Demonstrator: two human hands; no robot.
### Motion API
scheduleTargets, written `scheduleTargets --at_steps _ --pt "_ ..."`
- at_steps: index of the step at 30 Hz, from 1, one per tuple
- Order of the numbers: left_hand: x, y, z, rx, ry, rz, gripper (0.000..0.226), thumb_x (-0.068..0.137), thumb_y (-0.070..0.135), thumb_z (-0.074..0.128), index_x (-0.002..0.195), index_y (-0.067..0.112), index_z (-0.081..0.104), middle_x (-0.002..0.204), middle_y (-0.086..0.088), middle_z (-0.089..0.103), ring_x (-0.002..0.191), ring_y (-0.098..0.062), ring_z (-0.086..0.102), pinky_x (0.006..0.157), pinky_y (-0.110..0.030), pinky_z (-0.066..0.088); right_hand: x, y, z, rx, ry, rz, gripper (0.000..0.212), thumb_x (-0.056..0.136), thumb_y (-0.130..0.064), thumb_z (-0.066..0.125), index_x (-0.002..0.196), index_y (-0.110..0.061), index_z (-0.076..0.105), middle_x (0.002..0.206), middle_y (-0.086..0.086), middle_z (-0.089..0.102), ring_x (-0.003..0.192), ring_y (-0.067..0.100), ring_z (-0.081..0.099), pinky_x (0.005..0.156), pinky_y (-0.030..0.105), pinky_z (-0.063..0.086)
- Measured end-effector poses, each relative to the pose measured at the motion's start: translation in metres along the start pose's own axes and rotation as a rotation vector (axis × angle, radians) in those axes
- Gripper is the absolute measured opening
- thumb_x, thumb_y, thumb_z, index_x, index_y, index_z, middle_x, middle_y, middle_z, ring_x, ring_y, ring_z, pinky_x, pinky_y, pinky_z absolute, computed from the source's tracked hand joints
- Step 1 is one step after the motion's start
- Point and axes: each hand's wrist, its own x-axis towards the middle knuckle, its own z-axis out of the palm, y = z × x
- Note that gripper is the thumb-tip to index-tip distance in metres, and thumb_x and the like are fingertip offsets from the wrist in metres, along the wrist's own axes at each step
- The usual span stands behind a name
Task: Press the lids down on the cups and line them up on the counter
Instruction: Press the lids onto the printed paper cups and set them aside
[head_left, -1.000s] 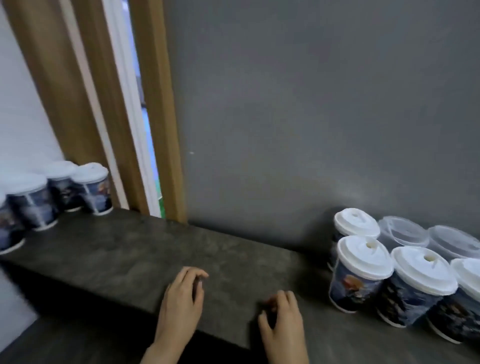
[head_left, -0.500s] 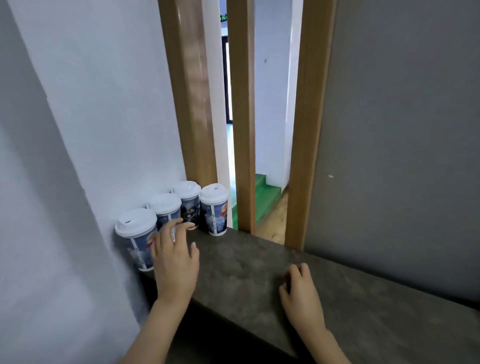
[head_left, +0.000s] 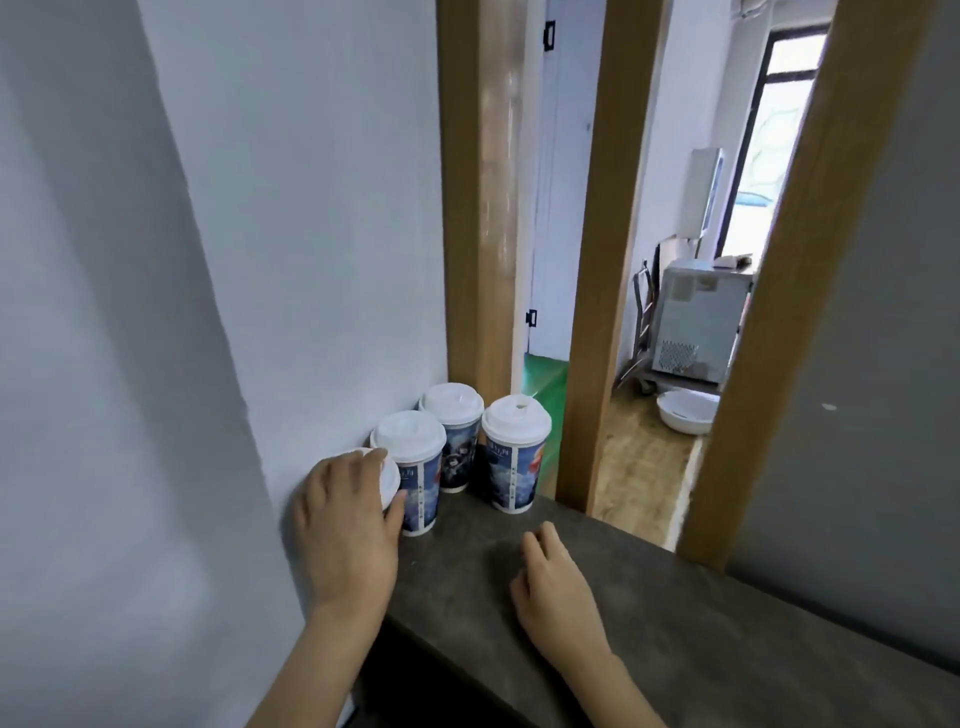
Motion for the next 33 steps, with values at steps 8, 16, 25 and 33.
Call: scheduleTargets --at_steps 8,16,25,33 --pt "-0.020 0.025 -0.002 -0.342 0.261 0.143 0.041 0.079 0.019 0.076 0.117 0.012 0.065 0.120 -0.005 0.062 0.113 -0.026 0.051 0.095 -0.032 0.042 -0.009 0.008 -0.016 0.403 -0.001 0.057 0.018 0.091 -0.019 0.066 0.107 -0.016 0.057 0.109 -0.004 0.052 0.091 0.005 0.056 0.082 0.023 0.044" --pt "-0.043 0.106 0.015 -0.979 0.070 0.283 0.038 0.095 0.035 0.055 0.124 0.012 0.058 0.136 -0.010 0.049 0.135 -0.023 0.042 0.112 -0.027 0.032 -0.041 0.037 -0.050 1.137 -0.065 0.250 0.067 0.066 -0.019 0.088 0.125 -0.020 0.056 0.119 0.002 0.070 0.111 0.019 0.067 0.090 0.026 0.052" --pt "-0.035 0.155 0.046 -0.981 -0.077 0.140 0.054 0.098 0.046 0.046 0.148 0.041 0.027 0.159 0.005 0.023 0.148 -0.018 0.019 0.119 -0.025 0.021 -0.073 0.075 -0.079 0.744 0.412 0.447 0.076 0.048 -0.050 0.085 0.116 -0.038 0.053 0.107 -0.015 0.071 0.097 -0.005 0.066 0.079 0.011 0.051" --pt "0.052 0.135 0.076 -0.347 -0.197 0.156 0.080 0.075 0.057 0.073 0.144 0.037 0.039 0.160 -0.002 0.023 0.149 -0.033 0.010 0.115 -0.052 0.018 -0.103 0.103 -0.101 0.770 0.341 0.440 0.073 0.043 -0.046 0.094 0.107 -0.046 0.059 0.110 -0.013 0.072 0.100 0.004 0.069 0.078 0.020 0.056"
